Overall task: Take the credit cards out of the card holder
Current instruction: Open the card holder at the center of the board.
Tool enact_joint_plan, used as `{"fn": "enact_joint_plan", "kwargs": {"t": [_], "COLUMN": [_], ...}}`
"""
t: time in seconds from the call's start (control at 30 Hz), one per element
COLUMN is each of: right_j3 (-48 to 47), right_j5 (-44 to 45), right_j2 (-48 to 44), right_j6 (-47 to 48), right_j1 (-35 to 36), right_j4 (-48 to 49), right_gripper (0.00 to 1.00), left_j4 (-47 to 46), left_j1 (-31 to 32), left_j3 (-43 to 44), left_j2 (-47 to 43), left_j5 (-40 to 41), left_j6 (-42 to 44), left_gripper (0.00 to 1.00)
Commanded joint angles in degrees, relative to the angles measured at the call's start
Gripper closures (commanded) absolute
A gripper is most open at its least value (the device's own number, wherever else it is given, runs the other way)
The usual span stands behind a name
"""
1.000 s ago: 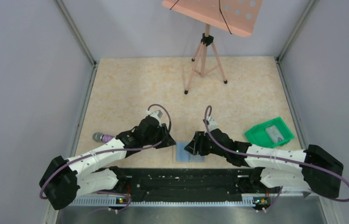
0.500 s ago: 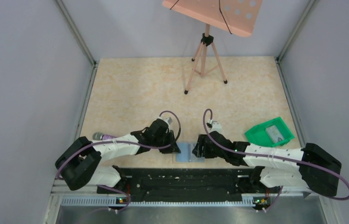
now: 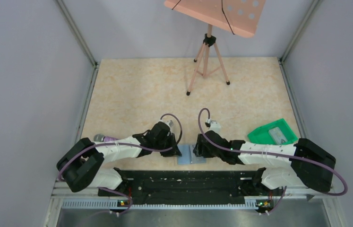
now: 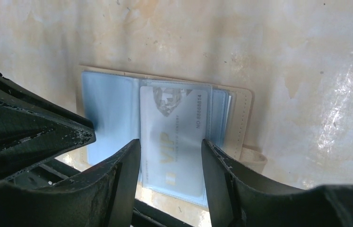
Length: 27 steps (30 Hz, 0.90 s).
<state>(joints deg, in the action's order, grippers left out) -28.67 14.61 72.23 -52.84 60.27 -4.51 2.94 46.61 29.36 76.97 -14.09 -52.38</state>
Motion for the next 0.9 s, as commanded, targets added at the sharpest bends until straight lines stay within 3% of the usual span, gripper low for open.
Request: {"fn": "enact_joint_plan", "kwargs": {"t": [0.0,0.23,0.47,0.73,0.87], "right_j3": [-1.14,-0.2,-1.18,2.21,1.3], "right_j5": [0.38,-0.9,-0.94,-5.32,-1.5], "right_j2": [1.76,1.63,-1.77,-6.79,-7.39], "right_j6": [0.61,-0.19,0.2,0.08,-0.48], "right_j1": [0.69,0.71,0.67,0.65,0.65], "right_j4": [-1.16,0.03,-2.04,8.33,3.17], "right_gripper": [0.5,0.59,0.54,0.54,0.54], "left_j4": [-2.49,-2.48,-2.05,-1.8,-1.31], "left_j1": [0.32,0.67,0.85,1.03,1.03], "left_j3": [-0.55,-0.19,-0.02,-0.1,-0.02], "left_j2": [0.41,0.06,-0.51,0.13,-0.72], "left_j5": [0.33,0.73,1.62,2.06,2.41], "left_j6": [-0.19,-0.44,-0.66,-0.71,-0.75], "left_gripper": [0.82,0.82,0.82,0.81,0.81]}}
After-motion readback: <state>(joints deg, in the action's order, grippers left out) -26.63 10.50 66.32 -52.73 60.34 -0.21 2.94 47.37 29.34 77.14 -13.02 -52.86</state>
